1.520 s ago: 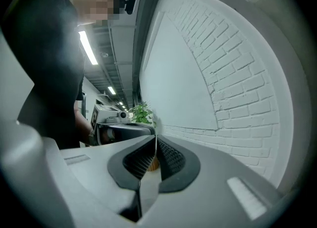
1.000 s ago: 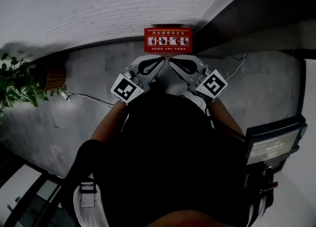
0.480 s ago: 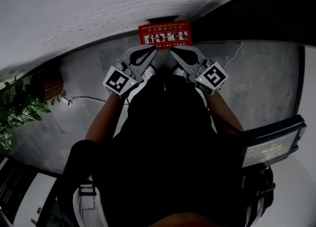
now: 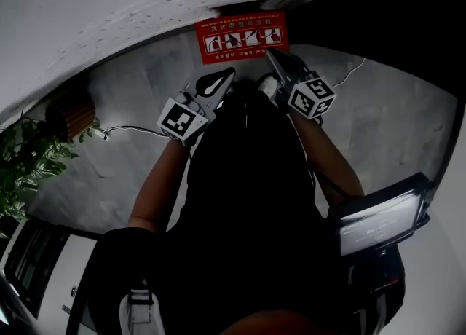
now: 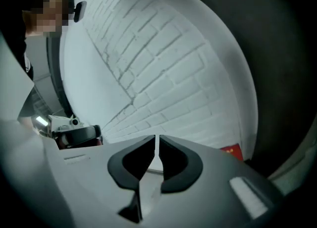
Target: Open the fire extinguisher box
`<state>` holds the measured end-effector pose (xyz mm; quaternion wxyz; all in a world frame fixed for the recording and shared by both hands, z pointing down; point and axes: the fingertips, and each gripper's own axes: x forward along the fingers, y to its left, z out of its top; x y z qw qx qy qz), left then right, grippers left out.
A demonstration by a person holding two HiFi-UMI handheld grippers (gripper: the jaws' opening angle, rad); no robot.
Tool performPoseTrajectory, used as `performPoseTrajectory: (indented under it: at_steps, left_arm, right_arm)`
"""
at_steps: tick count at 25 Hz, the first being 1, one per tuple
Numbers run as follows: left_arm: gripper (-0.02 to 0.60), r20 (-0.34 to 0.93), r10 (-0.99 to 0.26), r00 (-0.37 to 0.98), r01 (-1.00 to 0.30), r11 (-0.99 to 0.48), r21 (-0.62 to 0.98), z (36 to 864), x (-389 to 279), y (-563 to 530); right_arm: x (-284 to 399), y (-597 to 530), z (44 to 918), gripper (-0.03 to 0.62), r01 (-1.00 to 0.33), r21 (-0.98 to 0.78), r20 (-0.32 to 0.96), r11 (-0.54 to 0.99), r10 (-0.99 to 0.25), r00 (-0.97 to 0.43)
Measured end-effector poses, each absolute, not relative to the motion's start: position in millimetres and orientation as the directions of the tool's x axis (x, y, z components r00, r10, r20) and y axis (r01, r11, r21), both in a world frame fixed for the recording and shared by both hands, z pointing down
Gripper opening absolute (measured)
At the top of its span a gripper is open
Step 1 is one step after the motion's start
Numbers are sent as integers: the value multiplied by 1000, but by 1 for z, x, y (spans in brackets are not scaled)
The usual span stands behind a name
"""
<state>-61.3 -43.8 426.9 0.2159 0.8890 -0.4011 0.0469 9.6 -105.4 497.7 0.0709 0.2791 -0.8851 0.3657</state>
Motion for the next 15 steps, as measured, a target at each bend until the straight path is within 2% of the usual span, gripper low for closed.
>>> performPoseTrajectory:
  at_steps: [6, 15]
  left_arm:
    - [2, 331, -651, 684, -728, -574, 375, 520, -31, -49]
    - [2, 416, -605, 679, -733, -538, 416, 631, -13, -68]
  right_arm:
    - [40, -89, 625, 47, -620, -710, 433, 334, -488, -758]
    - [62, -59, 743, 75, -619, -785, 526, 22, -503, -685]
